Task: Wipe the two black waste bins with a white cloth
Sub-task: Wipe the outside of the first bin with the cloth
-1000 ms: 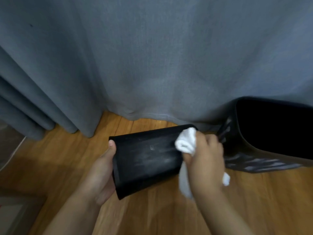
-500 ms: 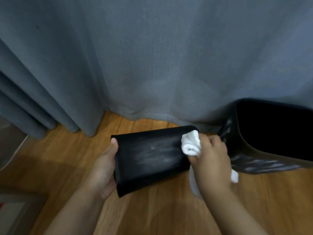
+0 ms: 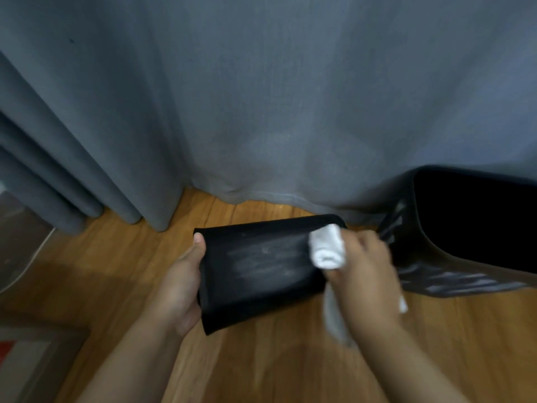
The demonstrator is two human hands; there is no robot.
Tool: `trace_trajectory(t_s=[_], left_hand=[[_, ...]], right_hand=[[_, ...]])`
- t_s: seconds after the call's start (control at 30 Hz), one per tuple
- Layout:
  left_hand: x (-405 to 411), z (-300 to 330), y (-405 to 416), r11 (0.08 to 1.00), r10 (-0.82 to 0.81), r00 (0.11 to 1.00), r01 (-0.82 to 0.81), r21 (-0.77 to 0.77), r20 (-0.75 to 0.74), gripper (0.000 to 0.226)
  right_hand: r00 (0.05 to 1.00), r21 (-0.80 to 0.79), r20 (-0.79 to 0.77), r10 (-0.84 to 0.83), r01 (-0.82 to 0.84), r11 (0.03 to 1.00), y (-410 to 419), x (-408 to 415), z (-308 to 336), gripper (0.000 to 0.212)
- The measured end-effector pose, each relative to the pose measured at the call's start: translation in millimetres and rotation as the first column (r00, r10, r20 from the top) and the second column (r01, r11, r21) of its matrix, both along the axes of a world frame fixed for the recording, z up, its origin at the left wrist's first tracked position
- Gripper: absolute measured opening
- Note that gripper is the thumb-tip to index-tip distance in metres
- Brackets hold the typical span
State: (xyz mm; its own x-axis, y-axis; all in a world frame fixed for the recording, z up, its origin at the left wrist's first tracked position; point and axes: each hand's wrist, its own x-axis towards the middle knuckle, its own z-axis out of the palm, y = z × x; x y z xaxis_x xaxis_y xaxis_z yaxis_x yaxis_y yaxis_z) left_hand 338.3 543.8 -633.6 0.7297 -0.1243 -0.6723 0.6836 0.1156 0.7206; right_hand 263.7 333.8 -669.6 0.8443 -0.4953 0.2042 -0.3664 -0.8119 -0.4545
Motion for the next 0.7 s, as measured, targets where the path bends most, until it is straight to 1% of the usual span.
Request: trace_trajectory(t_s=[0.07,0.13,0.2,0.27,0.37,0.43,0.47,0.53,0.57,0.63,0.67,0.7], left_hand=[[0.1,-0.2,0.0,1.0,-0.01,1.0,0.01,-0.013,0.018,0.046],[-1.7,2.1,-1.3,1.0,-0.013,1.0,0.013,-0.018,0.006,0.045],[-3.3,4.6,-2.1,0.999,-0.03,1.0,0.03,-0.028,-0.005,0.045],[-1.6,5.1,-3.6,1.0,-0.021,1.0,0.02,-0.012,-0.018,0.048],[0.9,7.6,-4.5,1.0,-0.019,0.999,0.02,0.024,-0.049,0.059],[1.3,8.0,-3.9,0.999,-0.041,0.996,0.043,0.024,-0.074,0.065],[1.0,8.1,-4.2,0.999,-0.049,0.996,0.05,0.019,-0.075,0.065],[1.5,4.0,-2.9,0.998,-0.062,0.997,0.063,0.017,-0.04,0.056],[2.0,3.4,-3.1,0.998,-0.065,0.998,0.065,0.012,-0.019,0.05],[3.0,3.9,-3.8,0.998,-0.061,0.998,0.061,0.004,-0.003,0.043],[4.4,3.6,-3.8,0.999,-0.051,0.999,0.051,0.011,0.002,0.042],[5.8,3.8,-4.8,0.999,-0.045,0.999,0.045,0.023,0.006,0.043]], right_hand=[[0.996,0.007,-0.009,-0.086,0.086,0.996,-20.0,-4.7,3.6,0.041],[0.994,0.033,0.018,-0.104,0.103,0.994,-9.7,-2.2,5.1,0.041],[0.999,0.075,0.03,-0.026,0.023,0.997,23.4,3.2,7.6,0.048],[0.995,0.047,0.057,0.086,-0.088,0.995,65.0,8.0,11.3,0.055],[0.952,0.038,0.119,0.281,-0.287,0.957,113.1,12.2,17.8,0.052],[0.922,0.038,0.15,0.356,-0.365,0.93,118.8,9.1,17.9,0.05],[0.916,0.033,0.153,0.37,-0.379,0.925,113.2,6.1,16.2,0.051],[0.934,0.011,0.119,0.336,-0.34,0.94,90.5,-1.0,11.9,0.054],[0.959,0.013,0.094,0.268,-0.27,0.963,74.5,-4.1,8.9,0.054],[0.995,0.049,0.074,0.074,-0.077,0.996,34.8,-7.5,2.6,0.052],[0.998,0.069,0.061,-0.004,0.0,0.998,16.2,-8.1,0.1,0.051],[0.997,0.081,0.052,-0.048,0.044,0.996,2.6,-8.1,0.1,0.049]])
